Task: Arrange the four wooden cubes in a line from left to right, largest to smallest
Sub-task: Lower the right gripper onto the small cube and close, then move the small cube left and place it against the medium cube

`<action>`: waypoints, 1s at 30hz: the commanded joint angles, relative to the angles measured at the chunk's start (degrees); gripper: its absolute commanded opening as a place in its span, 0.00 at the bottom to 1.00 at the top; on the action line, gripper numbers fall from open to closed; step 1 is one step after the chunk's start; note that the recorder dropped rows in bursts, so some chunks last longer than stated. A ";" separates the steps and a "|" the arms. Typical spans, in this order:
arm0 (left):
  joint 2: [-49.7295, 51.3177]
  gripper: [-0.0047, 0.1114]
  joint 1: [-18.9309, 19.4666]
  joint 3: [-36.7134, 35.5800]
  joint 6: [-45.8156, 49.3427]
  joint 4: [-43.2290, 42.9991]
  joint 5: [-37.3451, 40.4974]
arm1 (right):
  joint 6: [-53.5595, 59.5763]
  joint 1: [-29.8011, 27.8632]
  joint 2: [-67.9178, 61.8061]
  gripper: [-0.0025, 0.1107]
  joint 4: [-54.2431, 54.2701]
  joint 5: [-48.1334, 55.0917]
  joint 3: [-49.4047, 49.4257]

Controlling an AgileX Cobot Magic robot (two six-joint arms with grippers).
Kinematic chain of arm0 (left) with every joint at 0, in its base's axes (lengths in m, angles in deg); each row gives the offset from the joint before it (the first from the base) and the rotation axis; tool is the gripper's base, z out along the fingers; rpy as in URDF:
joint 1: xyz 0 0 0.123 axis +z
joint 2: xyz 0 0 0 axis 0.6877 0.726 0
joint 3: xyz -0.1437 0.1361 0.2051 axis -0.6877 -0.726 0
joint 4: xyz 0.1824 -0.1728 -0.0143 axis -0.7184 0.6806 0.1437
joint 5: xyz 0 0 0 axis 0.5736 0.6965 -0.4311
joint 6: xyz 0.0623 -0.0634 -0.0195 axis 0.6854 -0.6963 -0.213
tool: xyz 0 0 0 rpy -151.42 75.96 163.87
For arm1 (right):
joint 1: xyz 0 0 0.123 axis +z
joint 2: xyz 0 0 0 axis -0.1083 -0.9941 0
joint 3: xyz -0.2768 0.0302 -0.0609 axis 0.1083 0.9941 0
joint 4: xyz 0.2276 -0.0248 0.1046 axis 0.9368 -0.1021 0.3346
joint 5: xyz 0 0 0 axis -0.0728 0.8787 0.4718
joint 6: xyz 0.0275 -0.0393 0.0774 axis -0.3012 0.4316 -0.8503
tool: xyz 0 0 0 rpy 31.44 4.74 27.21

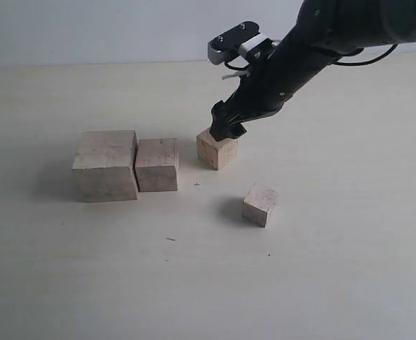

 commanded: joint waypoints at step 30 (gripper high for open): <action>-0.31 0.04 -0.45 -0.19 -0.07 0.19 -0.08 | 14.27 -0.06 -6.98 0.02 5.46 2.96 -0.33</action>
